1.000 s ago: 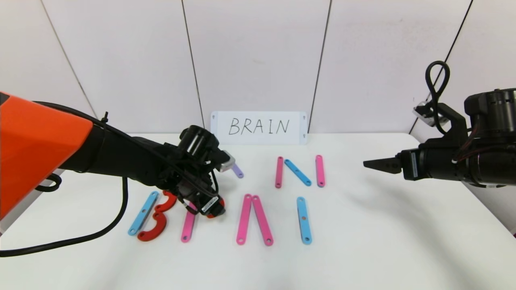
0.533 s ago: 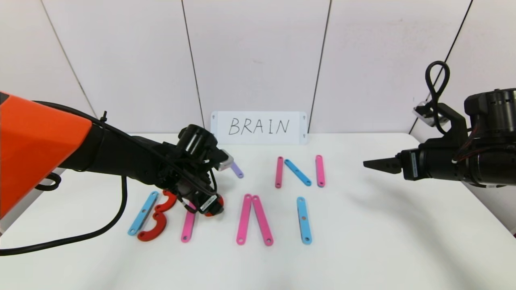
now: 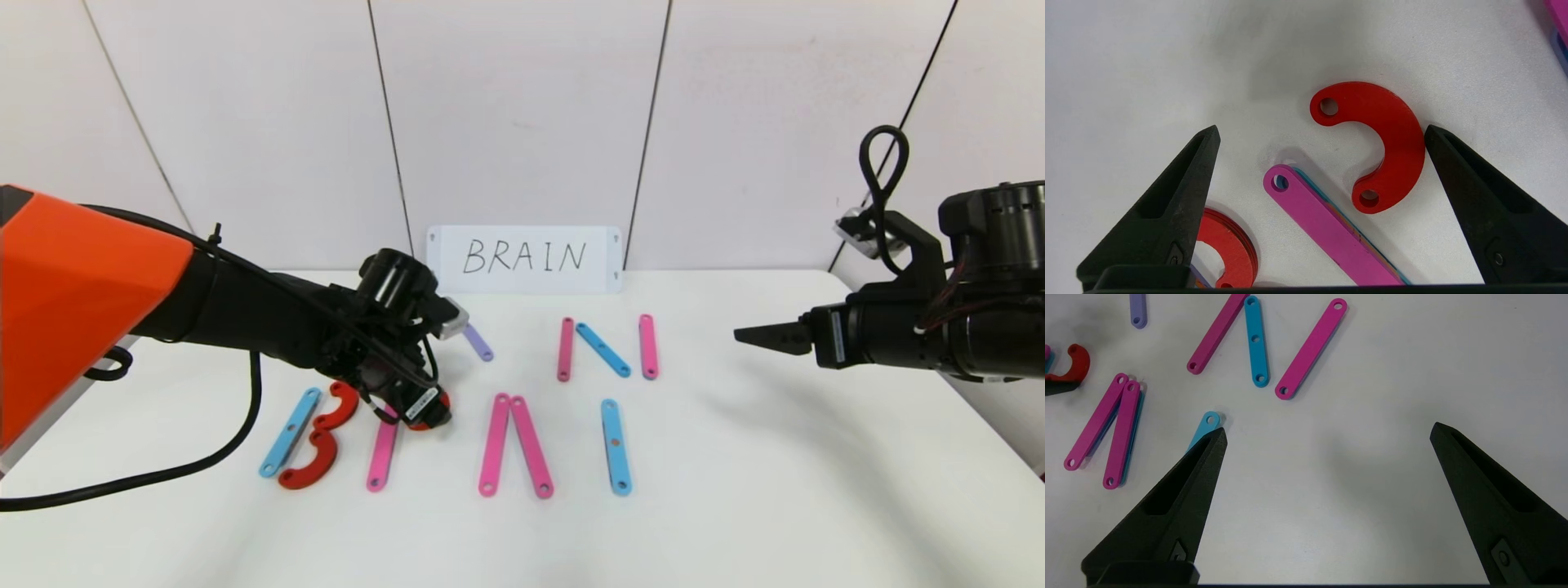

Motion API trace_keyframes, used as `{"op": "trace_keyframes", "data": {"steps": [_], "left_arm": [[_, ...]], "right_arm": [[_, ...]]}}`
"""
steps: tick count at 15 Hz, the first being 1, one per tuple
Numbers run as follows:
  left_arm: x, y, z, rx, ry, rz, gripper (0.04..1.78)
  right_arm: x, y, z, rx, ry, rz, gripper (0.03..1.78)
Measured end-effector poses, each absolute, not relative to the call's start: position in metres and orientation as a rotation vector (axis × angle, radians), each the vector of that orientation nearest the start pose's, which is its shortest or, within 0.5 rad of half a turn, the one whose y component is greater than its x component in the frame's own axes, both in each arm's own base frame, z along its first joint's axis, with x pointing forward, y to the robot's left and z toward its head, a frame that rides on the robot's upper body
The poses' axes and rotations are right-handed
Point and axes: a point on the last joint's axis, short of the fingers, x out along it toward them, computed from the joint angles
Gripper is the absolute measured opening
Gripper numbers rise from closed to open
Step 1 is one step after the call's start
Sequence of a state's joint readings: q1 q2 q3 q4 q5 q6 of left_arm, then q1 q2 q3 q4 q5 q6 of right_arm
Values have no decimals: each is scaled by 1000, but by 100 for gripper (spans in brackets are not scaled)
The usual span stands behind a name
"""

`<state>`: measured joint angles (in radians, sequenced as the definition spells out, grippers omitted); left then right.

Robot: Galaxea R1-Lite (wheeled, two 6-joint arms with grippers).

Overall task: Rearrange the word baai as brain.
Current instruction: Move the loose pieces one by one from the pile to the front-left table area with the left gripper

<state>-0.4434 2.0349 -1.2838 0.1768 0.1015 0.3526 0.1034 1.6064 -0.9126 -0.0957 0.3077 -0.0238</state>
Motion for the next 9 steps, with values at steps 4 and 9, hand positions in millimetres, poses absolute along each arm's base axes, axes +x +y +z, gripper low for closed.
{"op": "trace_keyframes", "data": {"steps": [4,9], "left_arm": [[344,-160,130,479,824,-431,175],[357,-159,128,410,829,-359,175]], "right_arm": [[275,36,189,38,594,407,174],[275,36,189,38,594,408,174]]}}
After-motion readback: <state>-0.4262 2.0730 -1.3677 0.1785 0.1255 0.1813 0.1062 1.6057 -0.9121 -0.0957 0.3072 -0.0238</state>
